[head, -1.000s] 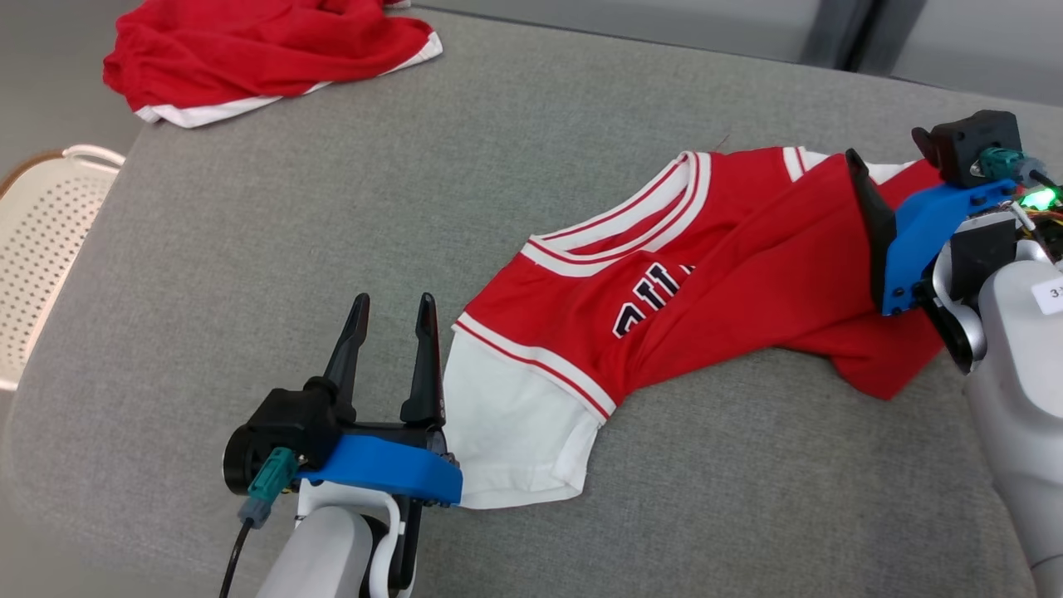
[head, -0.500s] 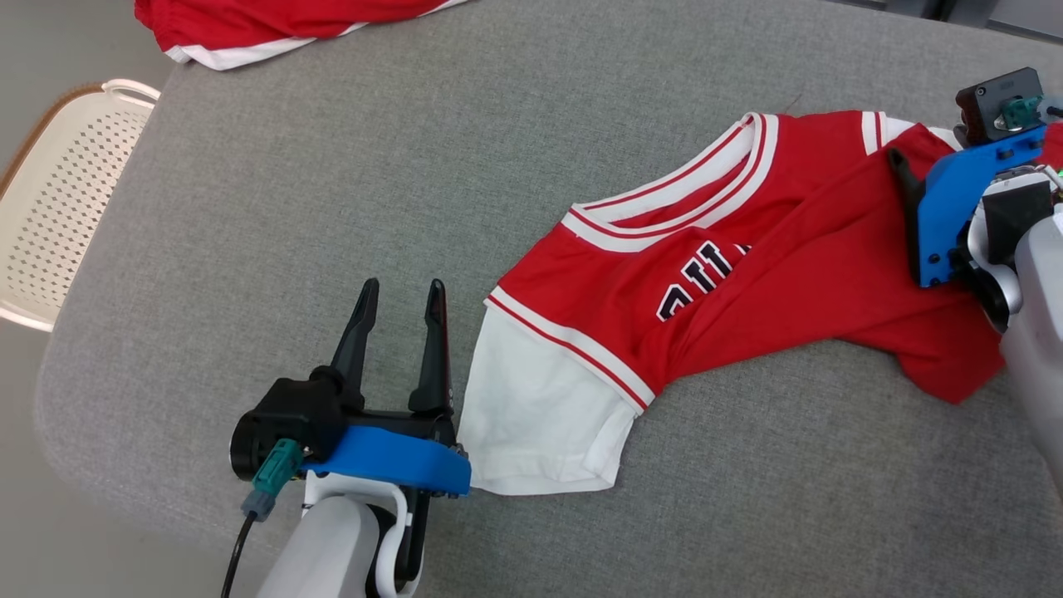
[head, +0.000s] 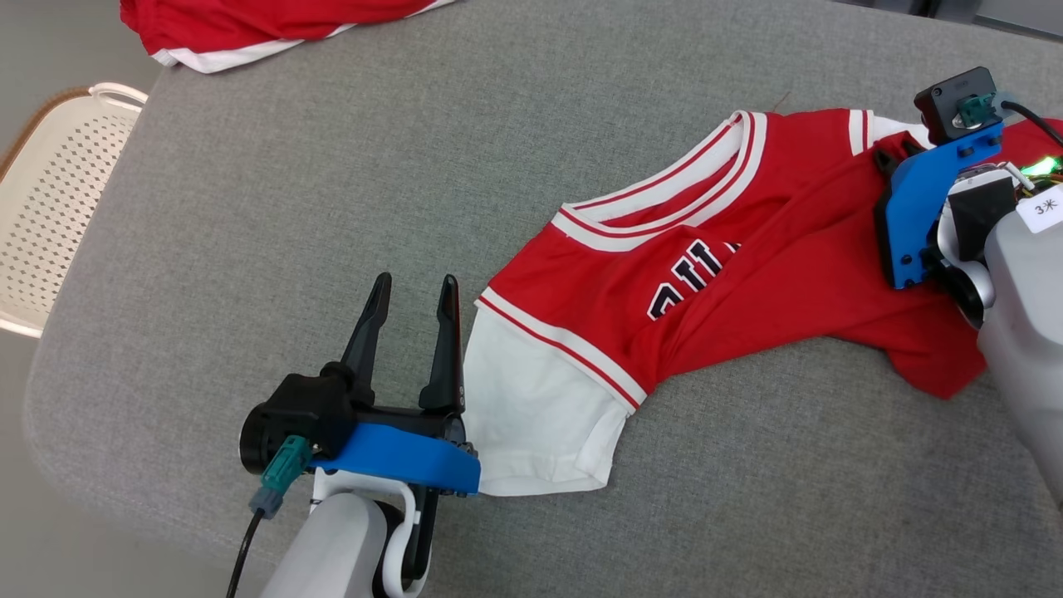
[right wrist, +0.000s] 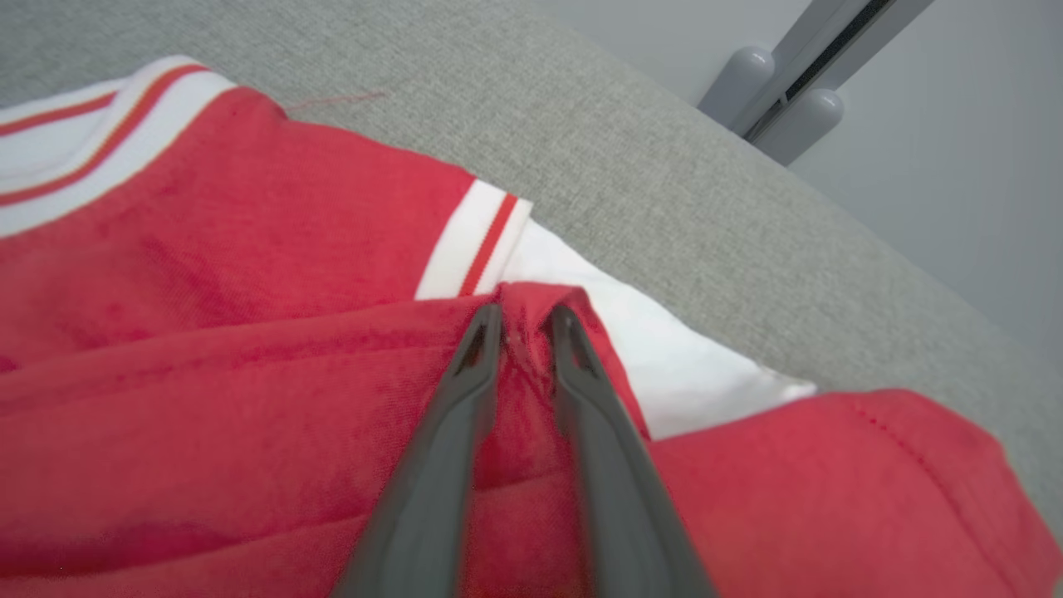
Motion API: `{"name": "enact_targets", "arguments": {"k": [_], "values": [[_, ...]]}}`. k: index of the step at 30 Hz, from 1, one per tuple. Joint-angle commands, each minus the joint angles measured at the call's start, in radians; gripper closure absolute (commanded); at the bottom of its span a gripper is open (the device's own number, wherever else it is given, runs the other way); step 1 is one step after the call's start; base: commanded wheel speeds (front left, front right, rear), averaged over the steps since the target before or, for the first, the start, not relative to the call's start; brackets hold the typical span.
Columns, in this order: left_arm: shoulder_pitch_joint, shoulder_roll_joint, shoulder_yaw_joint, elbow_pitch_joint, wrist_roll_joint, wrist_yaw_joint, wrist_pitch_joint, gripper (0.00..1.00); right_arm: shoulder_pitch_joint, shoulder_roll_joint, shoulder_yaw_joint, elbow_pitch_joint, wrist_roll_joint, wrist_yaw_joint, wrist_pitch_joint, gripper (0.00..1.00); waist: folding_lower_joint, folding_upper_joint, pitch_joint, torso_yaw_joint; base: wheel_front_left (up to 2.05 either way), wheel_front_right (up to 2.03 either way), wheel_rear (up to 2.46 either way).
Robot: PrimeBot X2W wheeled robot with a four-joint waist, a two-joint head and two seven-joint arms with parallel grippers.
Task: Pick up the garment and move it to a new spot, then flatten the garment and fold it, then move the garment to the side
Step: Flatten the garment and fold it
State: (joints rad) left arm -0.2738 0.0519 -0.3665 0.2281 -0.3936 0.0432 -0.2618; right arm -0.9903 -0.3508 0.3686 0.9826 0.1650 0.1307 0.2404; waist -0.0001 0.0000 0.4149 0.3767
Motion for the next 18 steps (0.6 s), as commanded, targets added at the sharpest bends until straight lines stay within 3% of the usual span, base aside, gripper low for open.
{"name": "enact_targets", "arguments": {"k": [1,3,18], "values": [[-0.021,-0.003,0.001,-0.004,0.007,0.002,-0.005,0.00,0.003,-0.006,0.012,0.017,0.010,0.000,-0.005,0.75,0.0001,0.0000,0.002,0.000,0.00,0.00,0.00],[-0.023,-0.003,0.003,-0.001,0.010,0.002,-0.005,0.00,-0.004,-0.011,0.017,0.017,0.016,0.000,-0.032,1.00,0.0001,0.0000,0.002,-0.001,0.00,0.00,0.00],[0.001,-0.002,0.039,0.026,0.055,-0.015,-0.005,0.00,-0.058,0.025,0.022,-0.025,0.027,0.000,-0.229,1.00,0.0001,0.0000,-0.088,-0.103,0.00,0.00,0.00]]}}
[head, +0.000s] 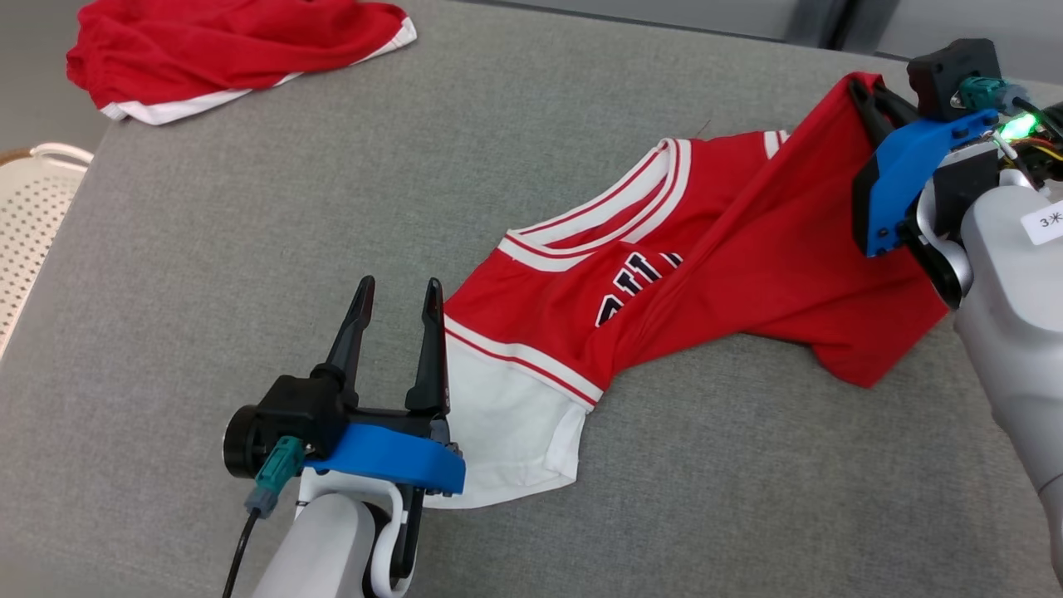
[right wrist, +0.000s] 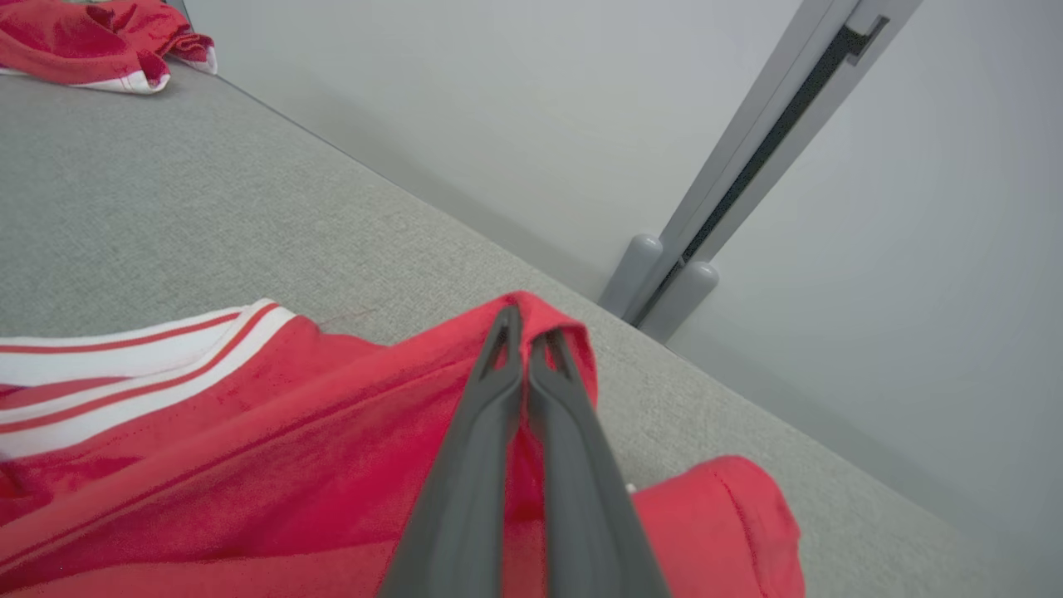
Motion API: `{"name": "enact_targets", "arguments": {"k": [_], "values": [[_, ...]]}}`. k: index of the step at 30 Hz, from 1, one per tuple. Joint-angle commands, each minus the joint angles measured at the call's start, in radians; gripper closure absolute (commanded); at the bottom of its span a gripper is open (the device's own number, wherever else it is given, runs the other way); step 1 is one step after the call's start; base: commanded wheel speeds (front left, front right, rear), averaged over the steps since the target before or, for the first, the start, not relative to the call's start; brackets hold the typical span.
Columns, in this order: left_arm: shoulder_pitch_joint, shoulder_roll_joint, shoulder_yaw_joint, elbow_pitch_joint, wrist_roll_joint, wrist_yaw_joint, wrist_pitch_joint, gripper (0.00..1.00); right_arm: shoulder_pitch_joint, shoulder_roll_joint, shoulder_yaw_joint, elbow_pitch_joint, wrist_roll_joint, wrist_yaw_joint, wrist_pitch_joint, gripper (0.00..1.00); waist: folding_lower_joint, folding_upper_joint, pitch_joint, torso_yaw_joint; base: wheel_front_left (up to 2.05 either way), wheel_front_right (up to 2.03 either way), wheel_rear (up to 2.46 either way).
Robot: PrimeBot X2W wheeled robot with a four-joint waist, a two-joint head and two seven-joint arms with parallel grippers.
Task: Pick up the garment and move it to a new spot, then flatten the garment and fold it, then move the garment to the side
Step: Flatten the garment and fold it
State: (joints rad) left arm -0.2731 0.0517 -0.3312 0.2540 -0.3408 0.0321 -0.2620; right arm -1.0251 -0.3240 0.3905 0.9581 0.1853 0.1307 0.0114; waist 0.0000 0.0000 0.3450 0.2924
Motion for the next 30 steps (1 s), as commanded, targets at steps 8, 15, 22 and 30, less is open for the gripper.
{"name": "enact_targets", "arguments": {"k": [8,15,22,30], "values": [[0.038,0.019,0.028,0.015,0.022,-0.005,-0.004,0.00,0.117,0.013,-0.040,-0.122,0.068,0.000,-0.095,1.00,0.0000,0.0000,-0.113,-0.129,0.00,0.00,0.00],[0.067,0.036,0.042,0.009,0.019,0.002,-0.003,0.00,0.382,0.013,-0.141,-0.341,0.058,0.000,-0.101,1.00,0.0000,0.0000,-0.167,-0.220,0.00,0.00,0.00],[0.087,0.054,0.045,-0.010,0.009,0.012,0.009,0.00,0.715,0.077,-0.318,-0.645,0.018,0.000,-0.030,1.00,0.0000,0.0000,-0.188,-0.288,0.00,0.00,0.00],[0.095,0.064,0.039,-0.021,0.007,0.015,0.022,0.00,0.943,0.194,-0.434,-0.843,-0.037,0.000,0.032,1.00,0.0000,0.0000,-0.189,-0.315,0.00,0.00,0.00]]}}
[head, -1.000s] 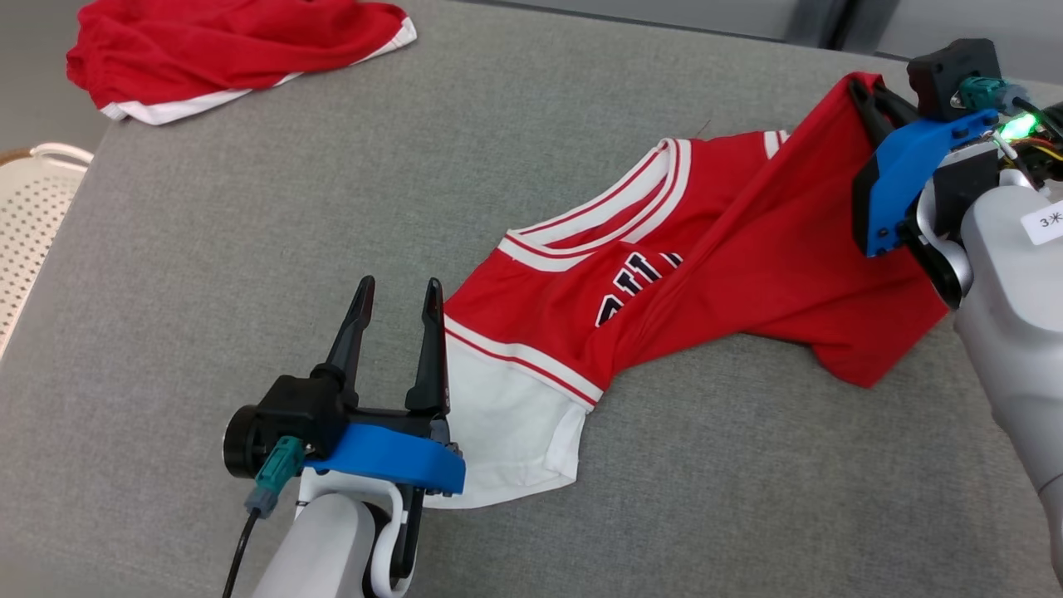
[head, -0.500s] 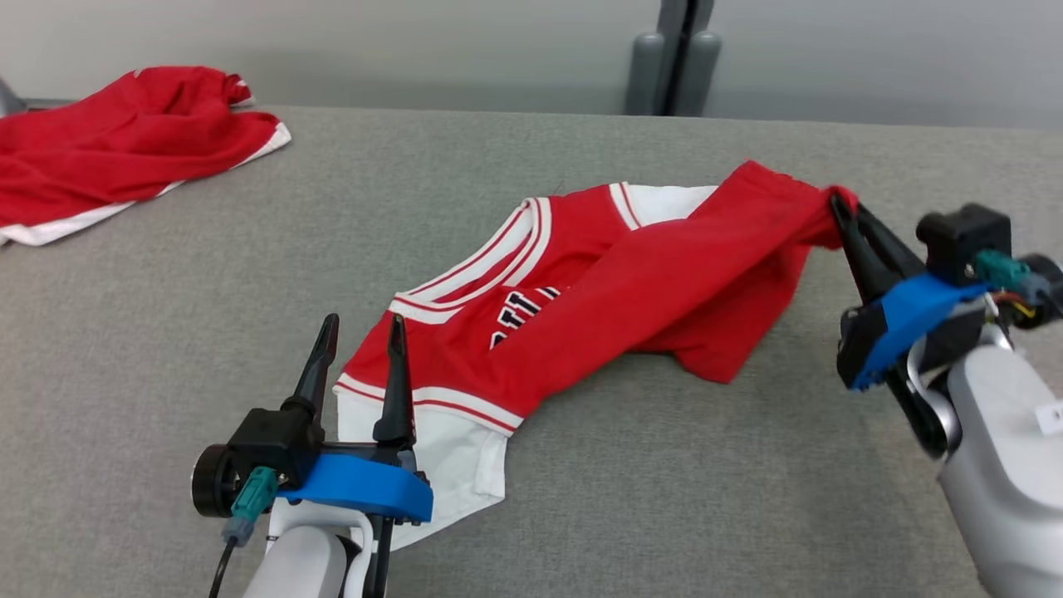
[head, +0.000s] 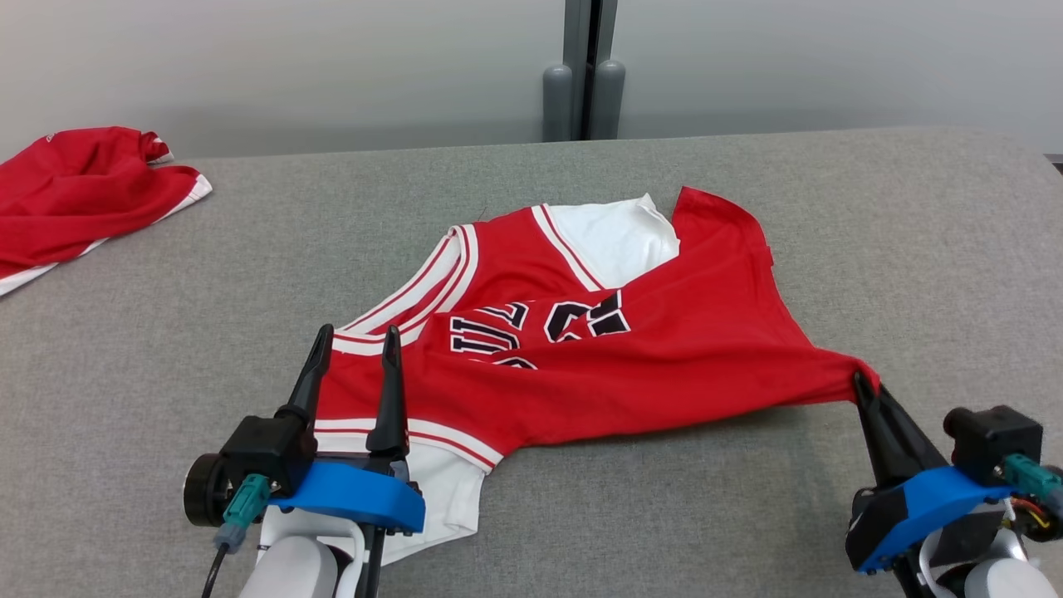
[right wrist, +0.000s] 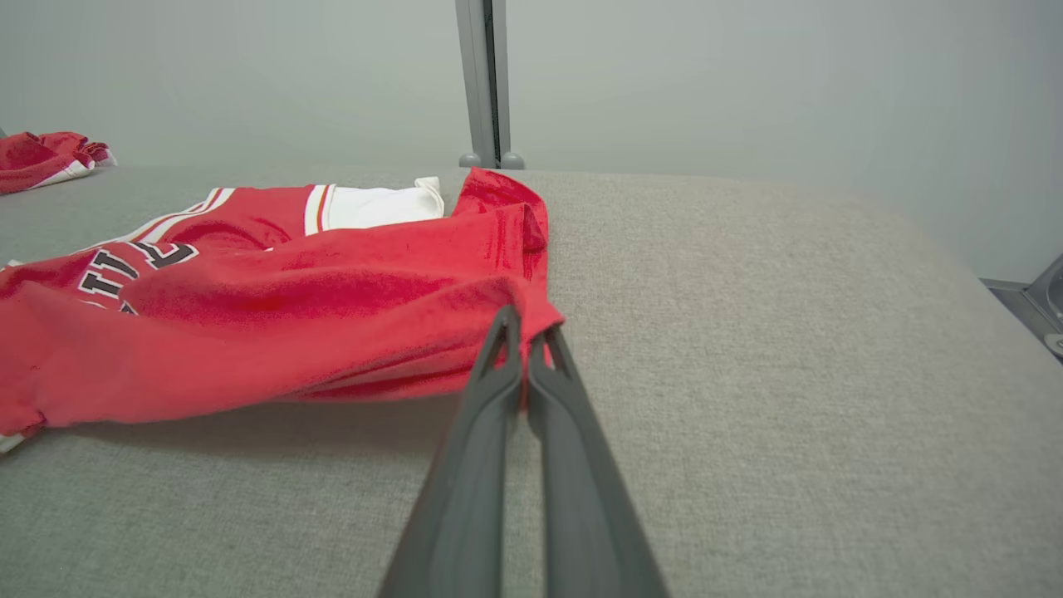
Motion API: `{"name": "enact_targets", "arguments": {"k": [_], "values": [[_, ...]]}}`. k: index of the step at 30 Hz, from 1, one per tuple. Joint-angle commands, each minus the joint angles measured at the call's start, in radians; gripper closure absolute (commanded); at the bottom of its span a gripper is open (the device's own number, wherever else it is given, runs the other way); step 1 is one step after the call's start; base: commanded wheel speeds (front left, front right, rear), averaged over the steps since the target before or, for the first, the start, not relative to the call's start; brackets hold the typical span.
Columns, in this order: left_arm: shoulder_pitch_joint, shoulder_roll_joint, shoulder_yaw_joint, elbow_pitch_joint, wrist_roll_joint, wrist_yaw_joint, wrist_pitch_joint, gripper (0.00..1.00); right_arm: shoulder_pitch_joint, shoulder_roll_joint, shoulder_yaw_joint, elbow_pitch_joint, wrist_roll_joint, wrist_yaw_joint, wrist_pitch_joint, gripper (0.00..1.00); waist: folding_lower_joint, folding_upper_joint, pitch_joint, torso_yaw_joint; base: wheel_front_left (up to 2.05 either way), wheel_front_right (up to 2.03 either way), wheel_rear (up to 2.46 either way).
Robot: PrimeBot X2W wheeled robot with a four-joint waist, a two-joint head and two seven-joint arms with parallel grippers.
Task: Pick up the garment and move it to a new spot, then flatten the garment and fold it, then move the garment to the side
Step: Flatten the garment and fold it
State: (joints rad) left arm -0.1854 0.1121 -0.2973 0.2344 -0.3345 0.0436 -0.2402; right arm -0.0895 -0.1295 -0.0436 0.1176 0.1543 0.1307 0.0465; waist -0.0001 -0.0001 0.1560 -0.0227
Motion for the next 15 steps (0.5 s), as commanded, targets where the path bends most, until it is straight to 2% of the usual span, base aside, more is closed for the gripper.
{"name": "enact_targets", "arguments": {"k": [1,4,5,6,9,10,11,15], "values": [[0.008,0.004,0.003,-0.002,0.000,0.003,0.000,0.00,0.021,0.004,-0.008,0.000,-0.020,0.000,-0.003,1.00,0.0001,0.0001,0.000,0.001,0.00,0.00,0.00],[0.011,0.006,-0.003,0.000,-0.003,0.000,0.001,0.00,0.050,0.017,-0.016,0.026,-0.066,0.000,-0.029,1.00,0.0001,0.0001,-0.004,0.004,0.00,0.00,0.00],[0.013,0.007,-0.004,0.001,-0.003,0.000,0.001,0.00,0.059,0.024,-0.019,0.036,-0.074,0.000,-0.036,0.94,0.0001,0.0001,-0.005,0.005,0.00,0.00,0.00],[0.014,0.008,-0.005,0.002,-0.004,0.000,0.002,0.00,0.064,0.026,-0.026,0.048,-0.084,0.000,-0.046,0.82,0.0001,0.0001,-0.007,0.005,0.00,0.00,0.00],[0.018,0.011,-0.008,0.005,-0.008,0.002,0.002,0.00,0.089,0.042,-0.040,0.085,-0.106,0.000,-0.061,0.66,0.0001,0.0001,-0.014,0.006,0.00,0.00,0.00],[0.019,0.011,-0.009,0.006,-0.007,0.003,0.002,0.00,0.101,0.046,-0.047,0.095,-0.110,0.000,-0.064,0.50,0.0001,0.0001,-0.017,0.005,0.00,0.00,0.00],[0.022,0.012,-0.010,0.007,-0.007,0.004,0.002,0.00,0.111,0.050,-0.053,0.107,-0.118,0.000,-0.068,0.00,0.0001,0.0001,-0.020,0.005,0.00,0.00,0.00],[0.034,0.015,-0.011,0.012,-0.013,0.007,0.002,0.00,0.166,0.067,-0.064,0.127,-0.113,0.000,-0.075,0.00,0.0001,0.0001,-0.031,0.001,0.00,0.00,0.00]]}}
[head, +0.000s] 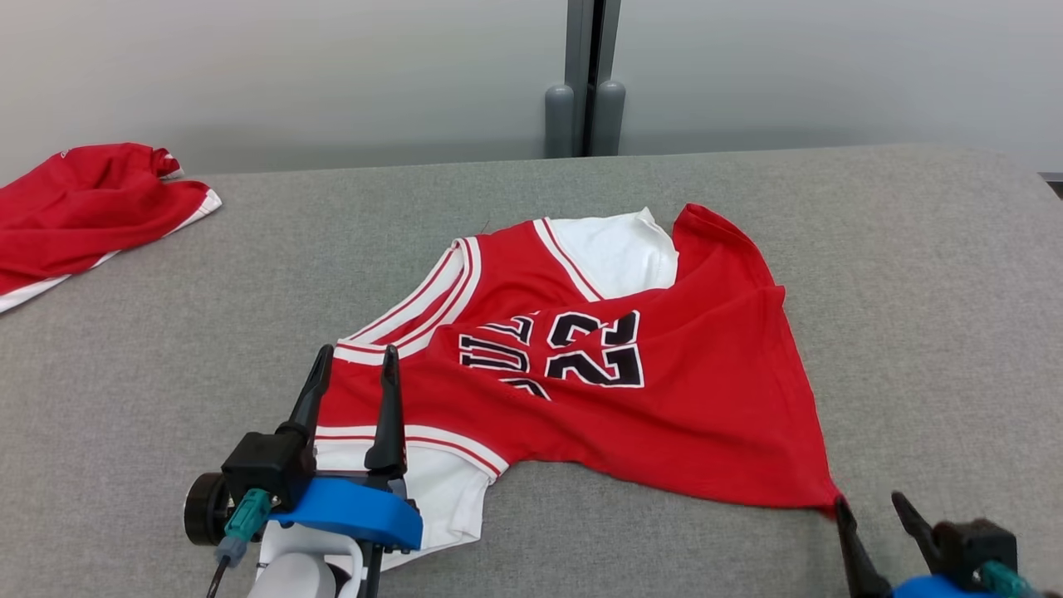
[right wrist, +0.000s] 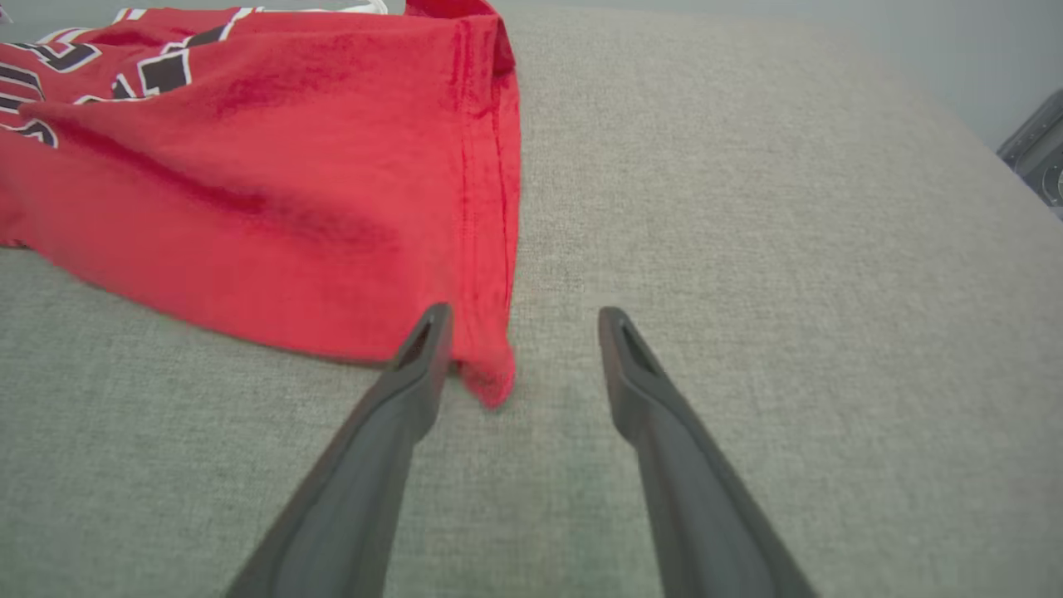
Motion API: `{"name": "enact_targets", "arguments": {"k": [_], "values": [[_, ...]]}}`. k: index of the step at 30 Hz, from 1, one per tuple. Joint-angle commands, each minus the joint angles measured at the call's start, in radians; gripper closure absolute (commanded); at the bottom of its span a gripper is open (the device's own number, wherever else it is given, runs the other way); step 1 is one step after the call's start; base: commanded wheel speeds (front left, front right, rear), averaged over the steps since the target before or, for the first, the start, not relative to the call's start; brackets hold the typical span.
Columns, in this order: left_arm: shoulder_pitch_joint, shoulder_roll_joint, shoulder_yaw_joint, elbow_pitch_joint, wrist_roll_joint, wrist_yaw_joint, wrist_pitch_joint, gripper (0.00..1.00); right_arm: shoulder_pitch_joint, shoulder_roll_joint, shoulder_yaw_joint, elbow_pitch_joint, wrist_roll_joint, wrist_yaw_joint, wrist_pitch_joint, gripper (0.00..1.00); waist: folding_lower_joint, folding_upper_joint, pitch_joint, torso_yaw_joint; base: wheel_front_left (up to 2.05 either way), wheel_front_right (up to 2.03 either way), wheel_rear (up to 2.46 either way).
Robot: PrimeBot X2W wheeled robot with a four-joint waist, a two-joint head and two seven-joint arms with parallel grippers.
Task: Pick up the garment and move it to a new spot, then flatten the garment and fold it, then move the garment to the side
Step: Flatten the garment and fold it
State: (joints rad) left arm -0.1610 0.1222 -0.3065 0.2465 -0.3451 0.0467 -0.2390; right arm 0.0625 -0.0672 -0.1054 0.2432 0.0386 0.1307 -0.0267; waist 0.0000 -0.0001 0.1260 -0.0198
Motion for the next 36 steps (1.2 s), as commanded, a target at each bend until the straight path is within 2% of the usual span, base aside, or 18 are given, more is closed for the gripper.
{"name": "enact_targets", "arguments": {"k": [1,9,22,36], "values": [[0.011,0.005,-0.002,0.001,-0.004,0.004,0.001,0.00,0.027,0.007,-0.005,-0.001,0.010,0.000,-0.002,0.00,0.0000,0.0001,-0.004,-0.003,0.00,0.00,0.00],[0.018,0.003,-0.001,0.007,-0.014,0.007,-0.008,0.00,0.083,0.015,-0.054,-0.080,0.041,0.000,0.015,0.00,0.0000,0.0001,-0.023,-0.018,0.00,0.00,0.00],[0.021,-0.011,-0.010,0.031,-0.030,0.008,-0.015,0.00,-0.015,0.015,-0.065,-0.174,0.024,0.000,0.019,0.00,0.0000,0.0001,-0.070,0.031,0.00,0.00,0.00],[0.033,-0.027,-0.013,0.090,-0.050,-0.003,-0.023,0.00,-0.099,0.016,0.000,-0.096,0.098,0.000,-0.053,0.00,0.0000,0.0001,-0.126,0.085,0.00,0.00,0.00]]}}
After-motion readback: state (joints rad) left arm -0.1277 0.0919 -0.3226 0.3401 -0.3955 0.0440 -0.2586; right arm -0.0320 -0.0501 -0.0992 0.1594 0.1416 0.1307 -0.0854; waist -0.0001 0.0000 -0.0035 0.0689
